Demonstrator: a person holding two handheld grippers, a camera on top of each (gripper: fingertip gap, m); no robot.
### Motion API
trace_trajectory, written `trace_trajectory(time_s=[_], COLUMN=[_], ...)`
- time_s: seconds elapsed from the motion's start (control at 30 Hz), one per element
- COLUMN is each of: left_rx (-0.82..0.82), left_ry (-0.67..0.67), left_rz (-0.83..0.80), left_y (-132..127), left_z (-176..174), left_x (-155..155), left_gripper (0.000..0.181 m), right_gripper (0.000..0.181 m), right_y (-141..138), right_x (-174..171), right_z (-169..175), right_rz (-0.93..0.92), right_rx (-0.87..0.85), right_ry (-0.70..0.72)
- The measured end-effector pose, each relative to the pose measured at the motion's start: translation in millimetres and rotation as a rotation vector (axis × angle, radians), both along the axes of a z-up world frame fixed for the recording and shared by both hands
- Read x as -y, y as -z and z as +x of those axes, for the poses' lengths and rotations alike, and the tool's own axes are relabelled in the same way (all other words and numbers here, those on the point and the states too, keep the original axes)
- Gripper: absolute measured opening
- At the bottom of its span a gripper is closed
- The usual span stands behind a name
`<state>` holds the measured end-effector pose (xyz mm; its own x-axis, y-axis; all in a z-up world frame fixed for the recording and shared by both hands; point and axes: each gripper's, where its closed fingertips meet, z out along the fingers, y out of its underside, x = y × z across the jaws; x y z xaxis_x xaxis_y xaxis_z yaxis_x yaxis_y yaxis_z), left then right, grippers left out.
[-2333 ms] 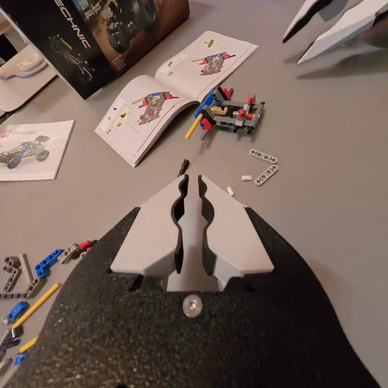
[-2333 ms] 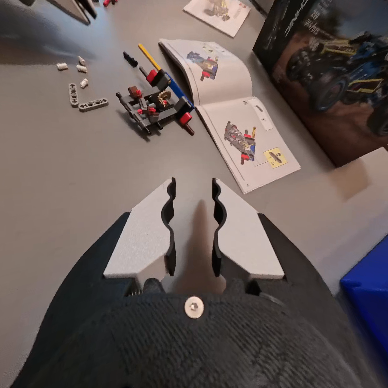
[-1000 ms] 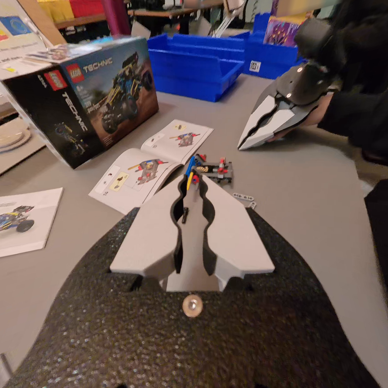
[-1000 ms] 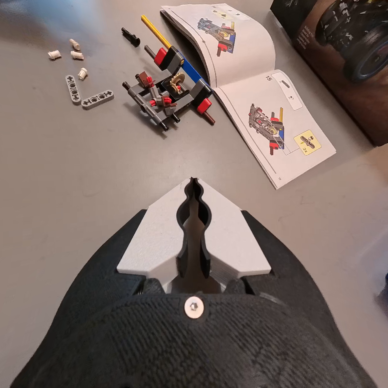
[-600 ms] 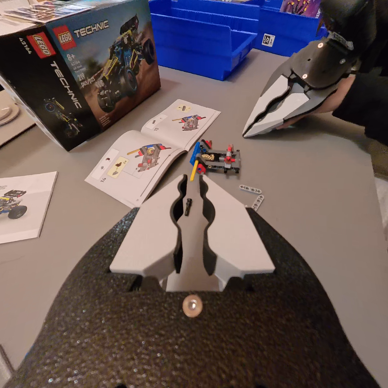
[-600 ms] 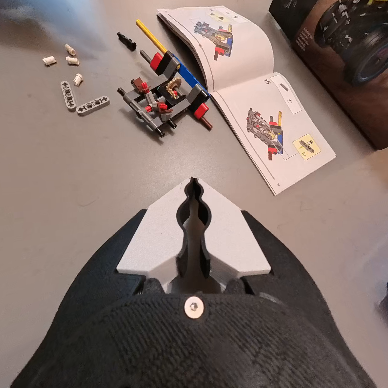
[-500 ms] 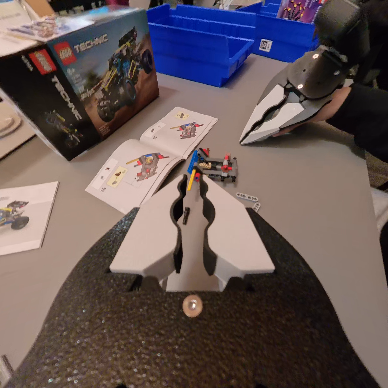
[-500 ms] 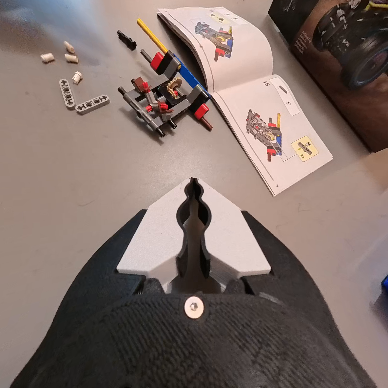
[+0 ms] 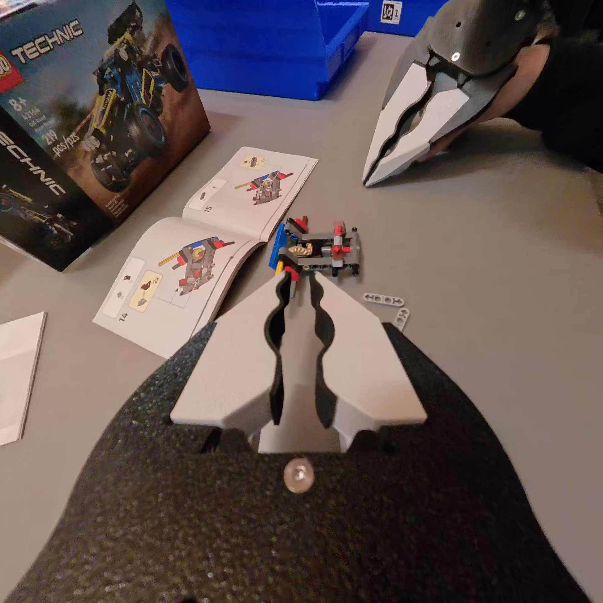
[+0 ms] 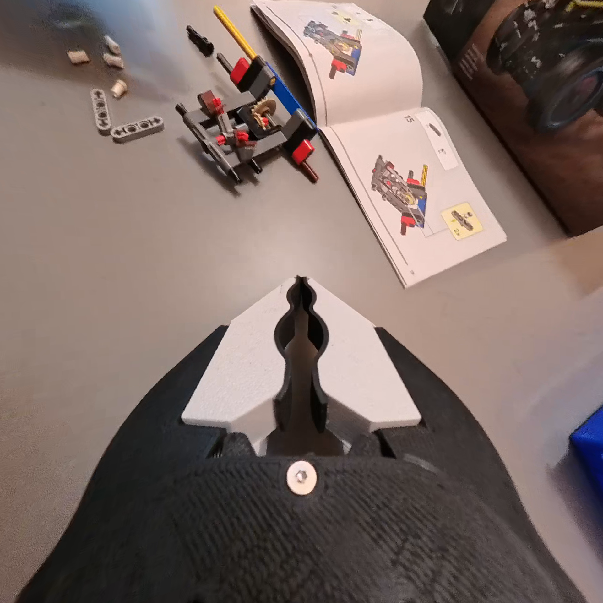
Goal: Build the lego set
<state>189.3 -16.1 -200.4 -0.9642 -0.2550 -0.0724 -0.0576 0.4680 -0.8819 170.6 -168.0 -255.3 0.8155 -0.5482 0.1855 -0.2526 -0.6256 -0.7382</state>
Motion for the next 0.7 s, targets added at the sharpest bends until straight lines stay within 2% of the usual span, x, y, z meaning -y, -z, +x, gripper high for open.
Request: trace_trajectory(time_s=[0.17, 0.3, 0.7], left_rx=[-0.036, -0.008, 0.050], left_ry=[0.011, -0.041, -0.106], left_rz=[-0.103, -0.179, -0.192], left_y=[-4.8, -16.5, -12.5], left_z=[6.3, 17.1, 28.1], left_x=[3.4, -2.7, -12.5], left_gripper=[0.009, 0.008, 0.008], right_gripper=[0.000, 0.000, 0.000], right_y=[0.2, 0.3, 0.3], right_x=[4.0, 3.9, 3.8], right_z=[-0.7, -0.6, -0.6], right_rz=[0.061, 0.083, 0.124], right_rx=[-0.090, -0.123, -0.183], right_ry=[-0.011, -0.010, -0.009])
